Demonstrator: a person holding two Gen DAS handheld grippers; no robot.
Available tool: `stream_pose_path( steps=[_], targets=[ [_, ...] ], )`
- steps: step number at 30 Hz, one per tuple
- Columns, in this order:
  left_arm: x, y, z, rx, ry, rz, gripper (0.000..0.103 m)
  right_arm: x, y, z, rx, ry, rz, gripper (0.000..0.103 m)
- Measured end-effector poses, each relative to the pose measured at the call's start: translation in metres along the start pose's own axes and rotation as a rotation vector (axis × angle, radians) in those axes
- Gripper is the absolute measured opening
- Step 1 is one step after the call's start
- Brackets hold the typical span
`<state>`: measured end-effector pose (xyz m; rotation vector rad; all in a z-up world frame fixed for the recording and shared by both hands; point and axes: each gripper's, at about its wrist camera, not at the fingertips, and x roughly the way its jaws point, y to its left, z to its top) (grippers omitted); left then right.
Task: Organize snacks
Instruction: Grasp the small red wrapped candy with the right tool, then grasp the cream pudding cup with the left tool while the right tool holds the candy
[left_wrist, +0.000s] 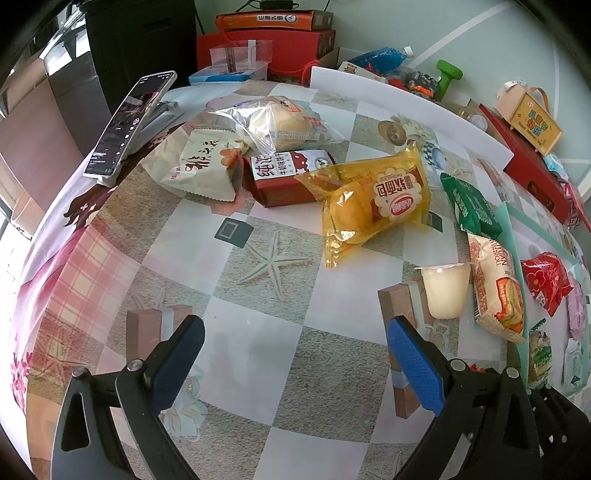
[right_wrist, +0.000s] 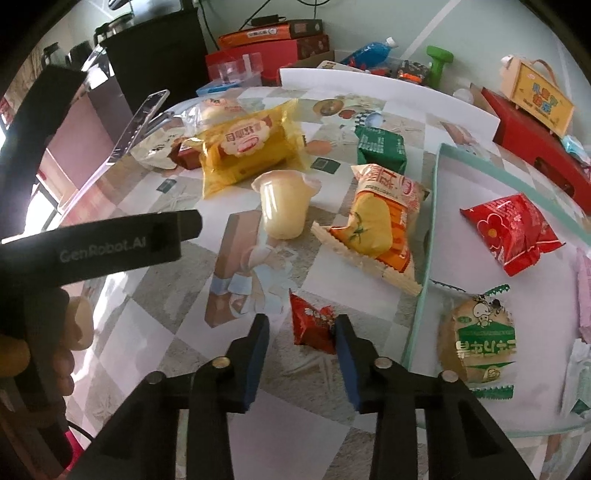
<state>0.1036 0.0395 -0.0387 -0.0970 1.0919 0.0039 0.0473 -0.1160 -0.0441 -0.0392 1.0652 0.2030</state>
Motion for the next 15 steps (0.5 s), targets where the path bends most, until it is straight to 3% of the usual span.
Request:
stream_pose_path(
  steps=[4, 15],
  targets=[
    [0.0, 0.0, 0.0, 0.0, 0.001, 0.002, 0.099, 0.0, -0.004, 0.001, 0.016, -0.008, -0.001, 0.022],
    [-0.004, -0.01, 0.0, -0.003, -0.021, -0.018, 0.099, -0.018, -0.013, 0.008, 0.068, -0.1, 0.001, 0.022]
  ],
)
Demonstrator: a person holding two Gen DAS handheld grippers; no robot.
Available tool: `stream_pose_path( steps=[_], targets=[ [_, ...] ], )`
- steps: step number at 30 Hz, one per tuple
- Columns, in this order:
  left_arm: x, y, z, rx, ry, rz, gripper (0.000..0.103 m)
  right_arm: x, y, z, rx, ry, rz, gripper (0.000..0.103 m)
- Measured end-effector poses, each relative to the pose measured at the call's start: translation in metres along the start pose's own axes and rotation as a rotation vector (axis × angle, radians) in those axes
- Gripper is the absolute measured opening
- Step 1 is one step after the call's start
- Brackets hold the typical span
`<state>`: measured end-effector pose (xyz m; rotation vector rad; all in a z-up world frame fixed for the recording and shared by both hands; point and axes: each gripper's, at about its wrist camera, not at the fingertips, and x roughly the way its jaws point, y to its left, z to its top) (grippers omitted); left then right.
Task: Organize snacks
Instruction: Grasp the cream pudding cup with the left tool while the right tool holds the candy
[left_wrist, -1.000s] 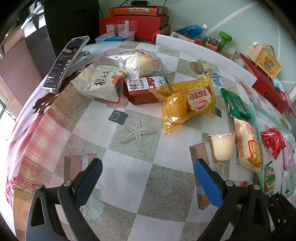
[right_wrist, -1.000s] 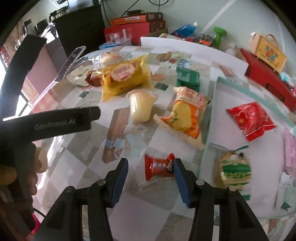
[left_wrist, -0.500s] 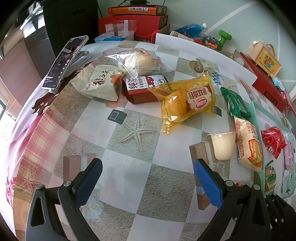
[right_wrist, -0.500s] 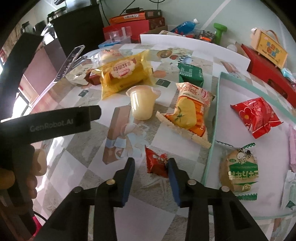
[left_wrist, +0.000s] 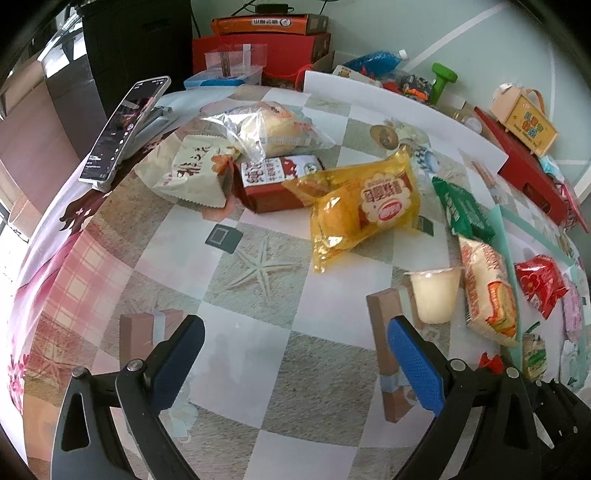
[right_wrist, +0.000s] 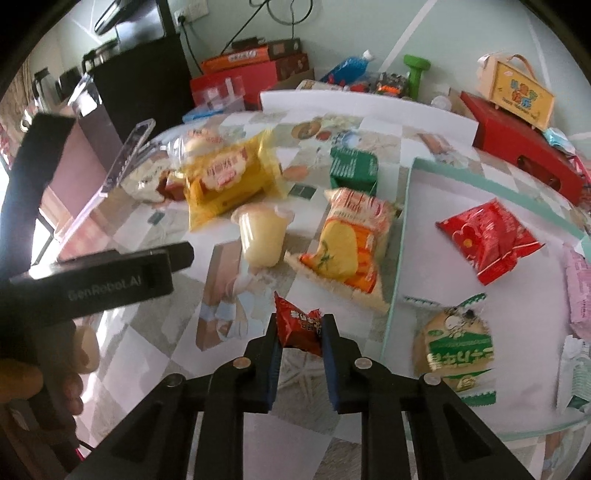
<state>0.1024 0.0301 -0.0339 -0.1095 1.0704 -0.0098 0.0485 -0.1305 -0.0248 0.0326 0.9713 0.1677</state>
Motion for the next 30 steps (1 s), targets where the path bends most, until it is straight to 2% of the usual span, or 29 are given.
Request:
stream_pose_path(
  steps=[4, 9, 13, 15, 17, 21, 24, 26, 27, 30],
  targets=[
    [-0.006, -0.004, 0.002, -0.012, -0.031, -0.043, 0.099, -0.013, -0.003, 0.005, 0.019, -0.058, 0.02, 0.022],
    [-0.009, -0.017, 0.006, -0.009, -0.073, -0.12, 0.099, -0.031, -0.014, 0.01, 0.056, -0.128, 0.006, 0.022],
    [-0.003, -0.036, 0.008, 0.039, -0.074, -0.127, 0.098, -0.034, -0.031, 0.012, 0.096, -0.137, -0.035, 0.022],
    [0.003, -0.045, 0.01, 0.059, -0.064, -0.144, 0.091, -0.036, -0.038, 0.012, 0.117, -0.137, -0.043, 0.022],
    [0.01, -0.052, 0.011, 0.069, -0.05, -0.165, 0.075, -0.038, -0.045, 0.012, 0.133, -0.142, -0.054, 0.022],
    [0.02, -0.062, 0.011, 0.087, -0.035, -0.183, 0.07, -0.04, -0.053, 0.011, 0.155, -0.148, -0.06, 0.022],
    [0.025, -0.068, 0.011, 0.105, -0.025, -0.188, 0.061, -0.041, -0.056, 0.01, 0.166, -0.147, -0.065, 0.022],
    [0.026, -0.07, 0.011, 0.113, -0.029, -0.184, 0.042, -0.041, -0.059, 0.01, 0.173, -0.148, -0.066, 0.022],
    [0.026, -0.07, 0.011, 0.113, -0.03, -0.184, 0.038, -0.041, -0.06, 0.01, 0.176, -0.149, -0.066, 0.022],
    [0.025, -0.068, 0.011, 0.107, -0.034, -0.182, 0.038, -0.044, -0.064, 0.01, 0.191, -0.157, -0.066, 0.022]
  ],
)
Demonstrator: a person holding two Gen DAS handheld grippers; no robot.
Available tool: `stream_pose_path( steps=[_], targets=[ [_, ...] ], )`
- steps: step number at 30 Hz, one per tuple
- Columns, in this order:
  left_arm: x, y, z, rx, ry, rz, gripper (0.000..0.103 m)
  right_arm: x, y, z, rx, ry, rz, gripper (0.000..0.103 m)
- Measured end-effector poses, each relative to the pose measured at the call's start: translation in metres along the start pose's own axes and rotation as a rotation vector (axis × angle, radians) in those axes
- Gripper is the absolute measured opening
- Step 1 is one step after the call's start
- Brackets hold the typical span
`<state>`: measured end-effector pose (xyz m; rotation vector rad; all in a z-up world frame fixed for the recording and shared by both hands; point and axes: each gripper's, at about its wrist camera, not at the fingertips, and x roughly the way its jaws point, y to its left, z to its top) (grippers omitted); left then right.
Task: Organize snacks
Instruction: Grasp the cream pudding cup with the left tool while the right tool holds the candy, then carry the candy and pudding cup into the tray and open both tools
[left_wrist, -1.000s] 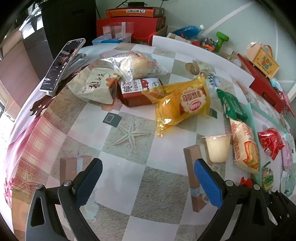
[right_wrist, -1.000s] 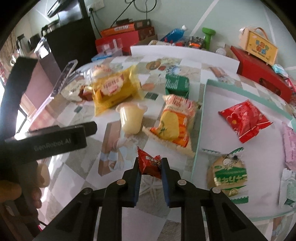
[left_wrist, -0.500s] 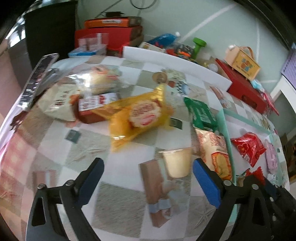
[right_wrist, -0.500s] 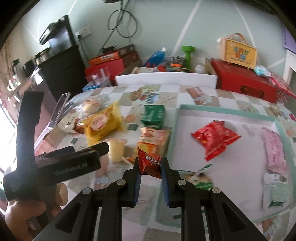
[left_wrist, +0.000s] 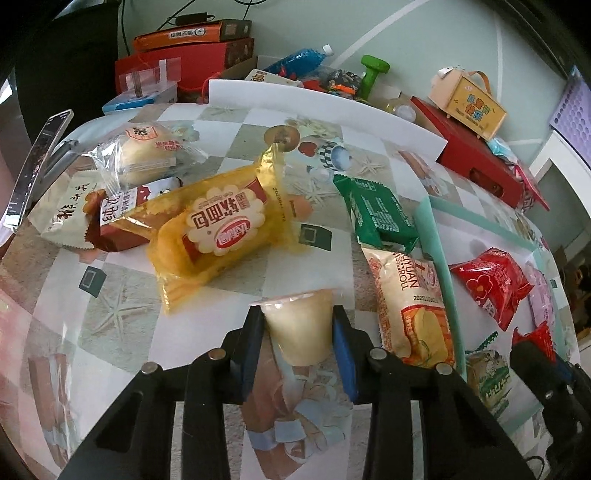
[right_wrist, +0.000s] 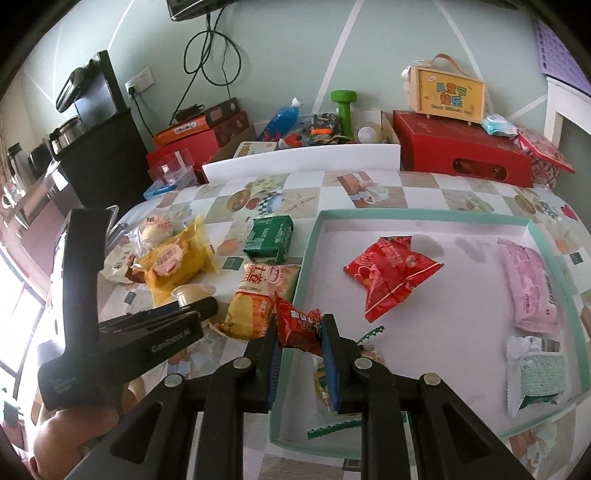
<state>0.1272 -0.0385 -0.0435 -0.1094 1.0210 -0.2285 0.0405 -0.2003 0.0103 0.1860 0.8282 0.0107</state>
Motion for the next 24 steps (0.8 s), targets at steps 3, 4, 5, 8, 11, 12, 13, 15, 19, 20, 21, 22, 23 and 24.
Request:
stream_pose_path(
  steps=[3, 4, 5, 8, 11, 12, 13, 15, 19, 20, 21, 22, 23, 24],
  targets=[
    [-0.009, 0.003, 0.001, -0.011, -0.025, -0.001, 0.038, -0.006, -0.007, 0.002, 0.016, -0.016, -0.009, 0.022],
    [-0.014, 0.004, 0.002, -0.012, -0.036, -0.001, 0.038, -0.008, -0.009, 0.003, 0.021, -0.024, -0.017, 0.022],
    [-0.021, 0.005, 0.003, -0.013, -0.056, -0.001, 0.038, -0.012, -0.013, 0.004, 0.029, -0.035, -0.03, 0.022],
    [-0.038, 0.002, 0.005, -0.008, -0.104, -0.013, 0.038, -0.017, -0.025, 0.006, 0.051, -0.053, -0.061, 0.022],
    [-0.049, -0.009, 0.008, 0.024, -0.138, -0.043, 0.038, -0.021, -0.044, 0.008, 0.091, -0.062, -0.11, 0.022],
    [-0.052, -0.017, 0.008, 0.045, -0.148, -0.058, 0.038, -0.022, -0.052, 0.008, 0.107, -0.065, -0.127, 0.022],
    [-0.055, -0.024, 0.007, 0.066, -0.153, -0.072, 0.038, -0.025, -0.06, 0.008, 0.126, -0.068, -0.145, 0.022],
    [-0.056, -0.04, 0.006, 0.11, -0.152, -0.1, 0.038, -0.029, -0.076, 0.007, 0.166, -0.072, -0.179, 0.022],
    [-0.056, -0.078, 0.0, 0.212, -0.145, -0.147, 0.038, -0.036, -0.1, 0.006, 0.222, -0.083, -0.235, 0.022],
    [-0.055, -0.09, -0.001, 0.245, -0.148, -0.162, 0.038, -0.038, -0.105, 0.006, 0.234, -0.085, -0.245, 0.022],
    [-0.054, -0.097, -0.002, 0.264, -0.151, -0.17, 0.038, -0.038, -0.109, 0.005, 0.245, -0.086, -0.25, 0.022],
    [-0.052, -0.106, -0.002, 0.286, -0.152, -0.177, 0.038, -0.038, -0.113, 0.005, 0.255, -0.085, -0.251, 0.022],
    [-0.049, -0.114, -0.002, 0.306, -0.148, -0.181, 0.038, -0.037, -0.115, 0.005, 0.263, -0.083, -0.249, 0.022],
    [-0.047, -0.122, -0.003, 0.32, -0.145, -0.184, 0.038, -0.036, -0.117, 0.004, 0.269, -0.079, -0.246, 0.022]
  ],
)
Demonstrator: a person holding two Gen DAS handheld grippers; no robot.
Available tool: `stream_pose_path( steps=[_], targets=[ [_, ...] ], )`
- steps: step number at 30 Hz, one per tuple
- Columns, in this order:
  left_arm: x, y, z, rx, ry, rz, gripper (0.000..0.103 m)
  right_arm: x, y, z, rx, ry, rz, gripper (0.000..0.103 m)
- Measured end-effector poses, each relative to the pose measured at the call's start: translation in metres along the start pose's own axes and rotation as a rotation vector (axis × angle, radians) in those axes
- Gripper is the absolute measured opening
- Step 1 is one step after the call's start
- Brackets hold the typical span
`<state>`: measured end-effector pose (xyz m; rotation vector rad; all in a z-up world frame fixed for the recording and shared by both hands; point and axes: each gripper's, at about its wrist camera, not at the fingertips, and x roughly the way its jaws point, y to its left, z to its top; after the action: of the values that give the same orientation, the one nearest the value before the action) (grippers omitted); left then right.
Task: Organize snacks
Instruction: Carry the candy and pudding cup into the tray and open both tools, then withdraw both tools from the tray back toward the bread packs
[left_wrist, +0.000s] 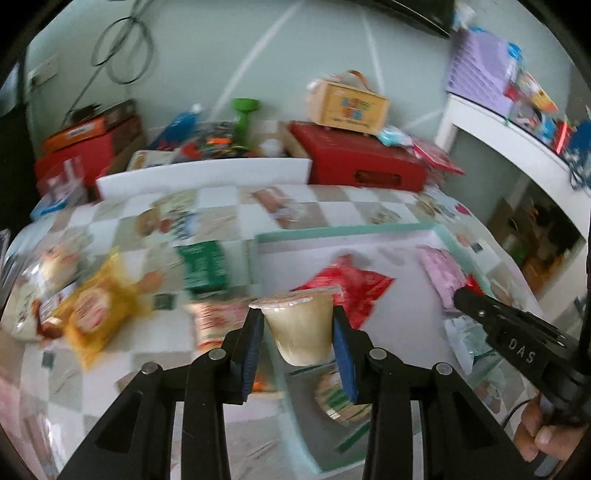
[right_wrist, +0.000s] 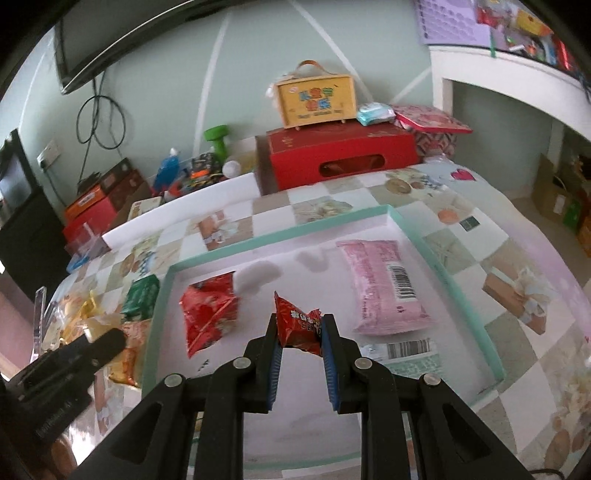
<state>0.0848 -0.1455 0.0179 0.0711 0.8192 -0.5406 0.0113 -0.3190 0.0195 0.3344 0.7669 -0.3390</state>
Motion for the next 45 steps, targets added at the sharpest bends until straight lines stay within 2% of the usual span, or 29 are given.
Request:
stream_pose_path(
  steps=[4, 6, 8, 13, 15, 17, 21, 23, 26, 28, 32, 40, 45],
  targets=[
    [0.013, -0.016, 0.005, 0.035, -0.003, 0.005, 0.038, 0.008, -0.004, -0.001, 0.013, 0.011, 0.003, 0.022],
    [0.015, -0.018, 0.006, 0.043, -0.018, 0.018, 0.045, 0.013, -0.005, 0.0, 0.022, 0.013, -0.011, 0.023],
    [0.017, -0.019, 0.005, 0.054, -0.012, 0.042, 0.074, 0.016, -0.008, 0.001, 0.04, 0.028, -0.02, 0.023],
    [0.013, -0.013, 0.005, 0.031, -0.013, 0.042, 0.076, 0.017, -0.013, 0.001, 0.06, 0.035, -0.014, 0.025],
    [0.011, -0.008, 0.005, 0.019, -0.004, 0.048, 0.076, 0.018, -0.014, 0.001, 0.06, 0.041, -0.021, 0.034],
    [0.008, 0.0, 0.004, -0.011, 0.005, 0.048, 0.076, 0.019, -0.014, 0.0, 0.056, 0.048, -0.041, 0.07],
    [0.004, 0.021, 0.004, -0.099, 0.015, 0.036, 0.077, 0.02, -0.012, -0.001, 0.041, 0.053, -0.052, 0.076],
    [0.005, 0.03, 0.003, -0.13, 0.027, 0.03, 0.081, 0.022, -0.01, -0.002, 0.029, 0.06, -0.062, 0.089],
    [0.007, 0.038, 0.0, -0.129, 0.037, 0.093, 0.091, 0.024, -0.007, -0.003, 0.003, 0.063, -0.078, 0.098],
    [0.01, 0.042, -0.003, -0.121, 0.044, 0.142, 0.092, 0.024, -0.004, -0.003, -0.012, 0.058, -0.088, 0.103],
    [0.011, 0.052, -0.007, -0.154, 0.046, 0.167, 0.1, 0.026, 0.001, -0.005, -0.051, 0.051, -0.102, 0.103],
    [0.003, 0.059, -0.008, -0.177, -0.004, 0.182, 0.103, 0.025, 0.006, -0.006, -0.067, 0.02, -0.113, 0.103],
    [-0.002, 0.066, -0.007, -0.198, -0.028, 0.183, 0.103, 0.022, 0.002, -0.004, -0.022, 0.006, -0.091, 0.103]
  ],
)
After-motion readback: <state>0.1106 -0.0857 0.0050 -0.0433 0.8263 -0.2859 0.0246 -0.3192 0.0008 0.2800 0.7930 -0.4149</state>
